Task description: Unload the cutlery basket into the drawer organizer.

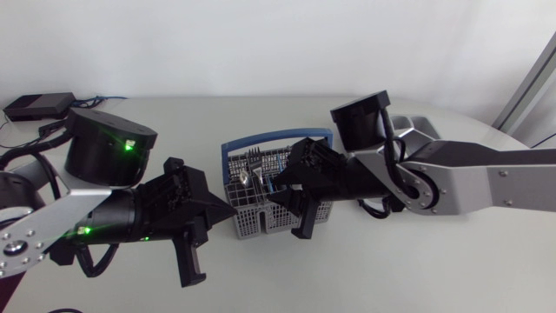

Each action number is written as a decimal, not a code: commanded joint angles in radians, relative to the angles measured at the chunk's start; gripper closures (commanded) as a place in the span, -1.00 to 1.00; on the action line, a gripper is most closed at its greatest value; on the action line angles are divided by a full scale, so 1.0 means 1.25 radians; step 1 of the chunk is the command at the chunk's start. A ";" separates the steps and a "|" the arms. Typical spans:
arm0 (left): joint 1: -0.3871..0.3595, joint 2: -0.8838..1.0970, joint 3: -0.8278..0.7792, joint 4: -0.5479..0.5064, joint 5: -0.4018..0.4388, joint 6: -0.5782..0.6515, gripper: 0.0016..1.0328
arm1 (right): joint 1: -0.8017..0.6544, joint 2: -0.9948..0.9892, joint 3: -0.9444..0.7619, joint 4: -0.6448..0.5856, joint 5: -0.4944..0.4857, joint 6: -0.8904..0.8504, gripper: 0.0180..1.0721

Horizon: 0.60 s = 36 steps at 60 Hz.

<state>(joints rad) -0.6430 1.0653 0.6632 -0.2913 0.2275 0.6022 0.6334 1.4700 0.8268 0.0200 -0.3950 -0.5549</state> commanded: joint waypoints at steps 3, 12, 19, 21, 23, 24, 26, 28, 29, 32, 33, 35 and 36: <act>-0.008 0.015 0.024 -0.005 0.004 -0.014 0.71 | 0.006 0.025 0.027 0.012 0.007 -0.009 0.32; -0.011 0.019 0.024 -0.005 0.004 -0.017 0.71 | 0.009 0.044 0.042 0.026 0.019 -0.011 0.46; -0.015 0.020 0.024 -0.005 0.004 -0.019 0.71 | 0.009 0.050 0.047 0.033 0.019 -0.011 0.66; -0.015 0.022 0.024 -0.005 0.004 -0.019 0.71 | 0.009 0.050 0.047 0.033 0.019 -0.011 0.74; -0.015 0.022 0.024 -0.005 0.004 -0.019 0.71 | 0.009 0.049 0.047 0.033 0.017 -0.010 0.82; -0.015 0.022 0.024 -0.005 0.004 -0.019 0.71 | 0.009 0.049 0.045 0.033 0.017 -0.010 0.84; -0.015 0.022 0.024 -0.005 0.004 -0.019 0.71 | 0.007 0.044 0.044 0.033 0.015 -0.008 0.89; -0.016 0.022 0.024 -0.005 0.004 -0.020 0.71 | 0.007 0.039 0.040 0.033 0.015 -0.006 0.89; -0.016 0.022 0.024 -0.005 0.004 -0.020 0.71 | 0.006 0.038 0.040 0.033 0.015 -0.006 0.89; -0.016 0.023 0.025 -0.004 0.004 -0.020 0.71 | 0.006 0.030 0.038 0.034 0.013 -0.004 0.89; -0.016 0.023 0.025 -0.005 0.004 -0.020 0.71 | 0.006 0.029 0.038 0.033 0.013 -0.003 0.89; -0.016 0.024 0.025 -0.004 0.004 -0.022 0.71 | 0.005 0.017 0.036 0.034 0.008 0.003 0.89; -0.016 0.024 0.025 -0.004 0.004 -0.022 0.71 | 0.005 0.013 0.036 0.034 0.006 0.005 0.89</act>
<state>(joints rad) -0.6525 1.0763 0.6632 -0.2909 0.2275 0.5953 0.6342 1.5108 0.8680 0.0528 -0.3790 -0.5545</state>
